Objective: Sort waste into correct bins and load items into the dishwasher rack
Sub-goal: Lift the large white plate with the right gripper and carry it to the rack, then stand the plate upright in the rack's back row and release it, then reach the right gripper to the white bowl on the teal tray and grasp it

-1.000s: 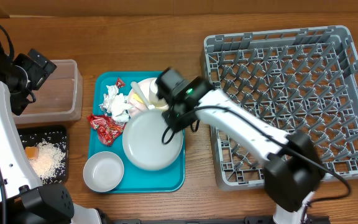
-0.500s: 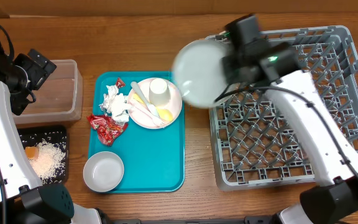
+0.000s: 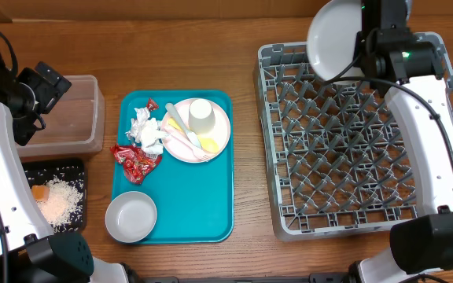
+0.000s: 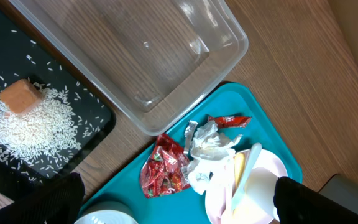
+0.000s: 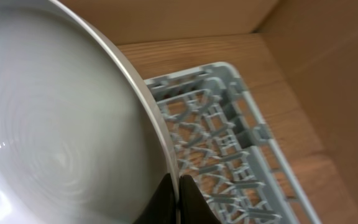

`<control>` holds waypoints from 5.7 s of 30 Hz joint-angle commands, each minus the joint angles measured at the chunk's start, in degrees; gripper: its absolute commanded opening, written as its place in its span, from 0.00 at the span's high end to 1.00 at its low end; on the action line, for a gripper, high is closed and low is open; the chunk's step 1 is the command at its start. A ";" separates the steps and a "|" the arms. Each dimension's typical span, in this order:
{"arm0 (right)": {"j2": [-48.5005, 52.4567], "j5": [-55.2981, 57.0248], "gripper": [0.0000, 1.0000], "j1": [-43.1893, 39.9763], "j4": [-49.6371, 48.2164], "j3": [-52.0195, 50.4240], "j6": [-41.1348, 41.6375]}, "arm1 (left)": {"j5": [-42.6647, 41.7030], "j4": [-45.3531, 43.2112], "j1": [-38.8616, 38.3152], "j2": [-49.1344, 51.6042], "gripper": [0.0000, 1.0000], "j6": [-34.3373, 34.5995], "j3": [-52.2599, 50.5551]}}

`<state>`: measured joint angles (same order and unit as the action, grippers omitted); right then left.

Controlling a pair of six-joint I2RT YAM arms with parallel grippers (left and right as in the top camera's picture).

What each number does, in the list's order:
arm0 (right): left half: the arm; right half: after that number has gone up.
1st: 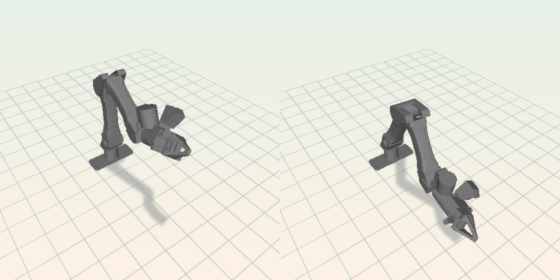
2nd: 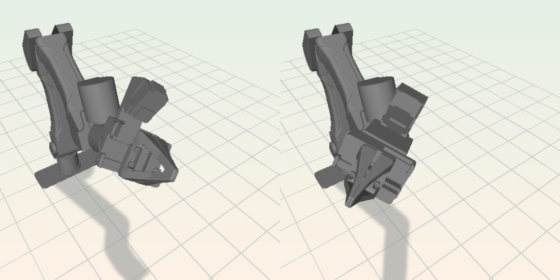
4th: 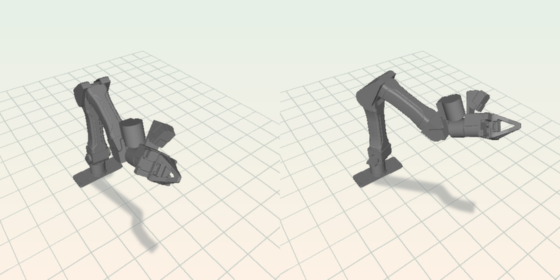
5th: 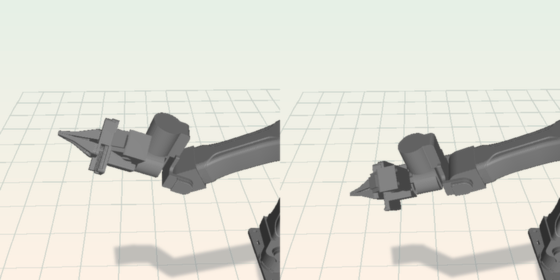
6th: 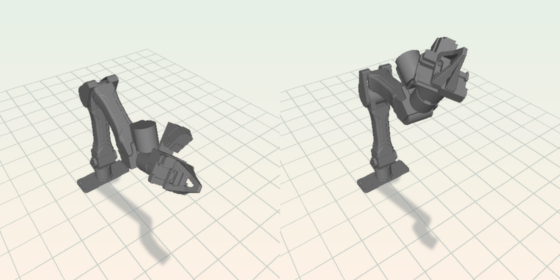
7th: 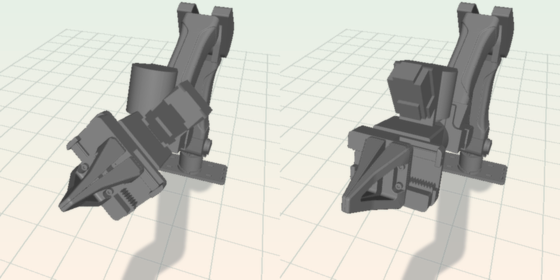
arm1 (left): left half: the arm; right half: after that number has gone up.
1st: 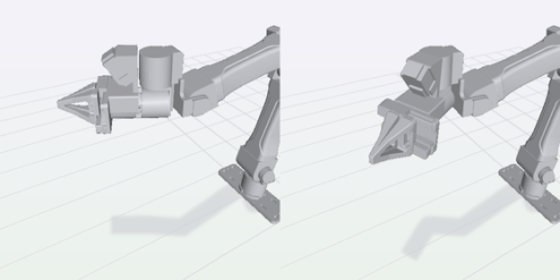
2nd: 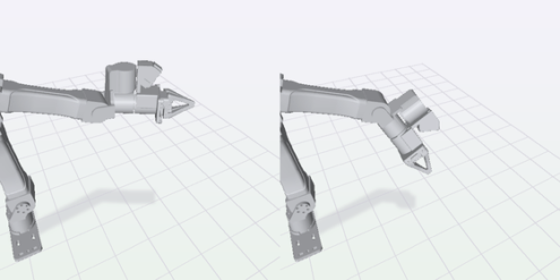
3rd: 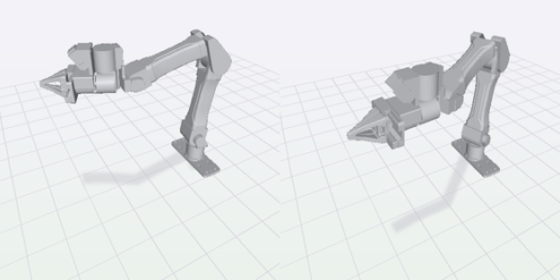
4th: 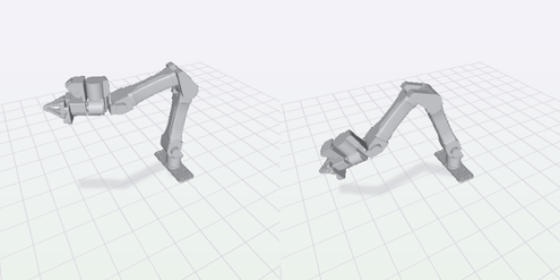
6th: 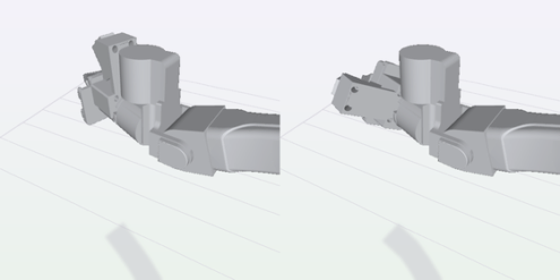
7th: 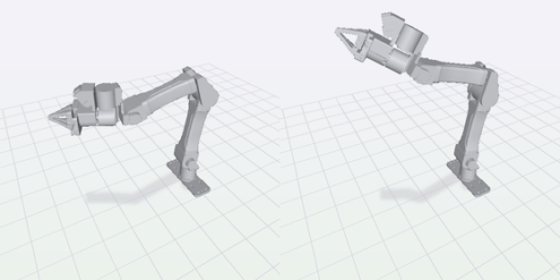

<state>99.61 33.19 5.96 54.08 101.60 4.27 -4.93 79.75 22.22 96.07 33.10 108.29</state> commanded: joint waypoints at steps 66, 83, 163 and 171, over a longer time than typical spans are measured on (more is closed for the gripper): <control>4.63 -1.22 0.32 1.62 4.57 5.18 9.79 | -0.44 0.13 -0.11 -0.04 0.00 0.31 0.81; 9.14 -49.33 0.96 -29.49 7.93 4.52 8.66 | -0.44 0.15 -0.11 -0.04 0.00 0.31 0.81; 24.44 -62.14 0.26 52.94 -2.71 -2.27 23.52 | -0.44 0.15 -0.11 -0.04 0.00 0.31 0.81; 28.30 -62.16 0.33 52.92 -4.42 -2.27 25.64 | -0.44 0.13 -0.11 -0.04 0.00 0.31 0.81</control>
<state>125.54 -29.54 58.89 50.11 99.24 28.08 -4.95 79.75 22.22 96.07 33.10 108.29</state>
